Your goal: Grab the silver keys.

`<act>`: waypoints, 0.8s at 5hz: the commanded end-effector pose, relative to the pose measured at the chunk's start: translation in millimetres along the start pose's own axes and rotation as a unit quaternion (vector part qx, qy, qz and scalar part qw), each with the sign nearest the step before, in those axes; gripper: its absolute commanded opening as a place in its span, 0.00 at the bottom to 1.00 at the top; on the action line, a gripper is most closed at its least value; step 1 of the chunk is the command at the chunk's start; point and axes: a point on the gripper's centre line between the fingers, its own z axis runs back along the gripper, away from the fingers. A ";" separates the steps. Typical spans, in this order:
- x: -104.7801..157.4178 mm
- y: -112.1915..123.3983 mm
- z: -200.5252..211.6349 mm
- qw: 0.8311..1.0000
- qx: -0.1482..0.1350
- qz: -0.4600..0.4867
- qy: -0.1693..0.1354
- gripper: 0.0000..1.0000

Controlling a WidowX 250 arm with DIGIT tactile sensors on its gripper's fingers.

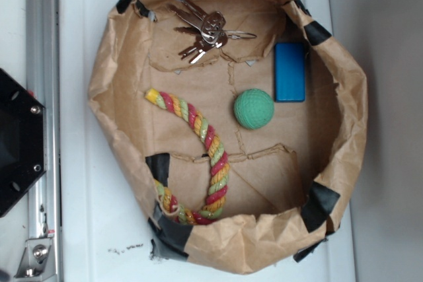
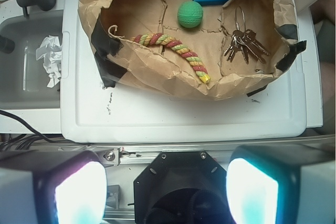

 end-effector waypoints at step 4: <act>63.0 6.6 -40.4 0.996 -0.003 0.087 -0.007 1.00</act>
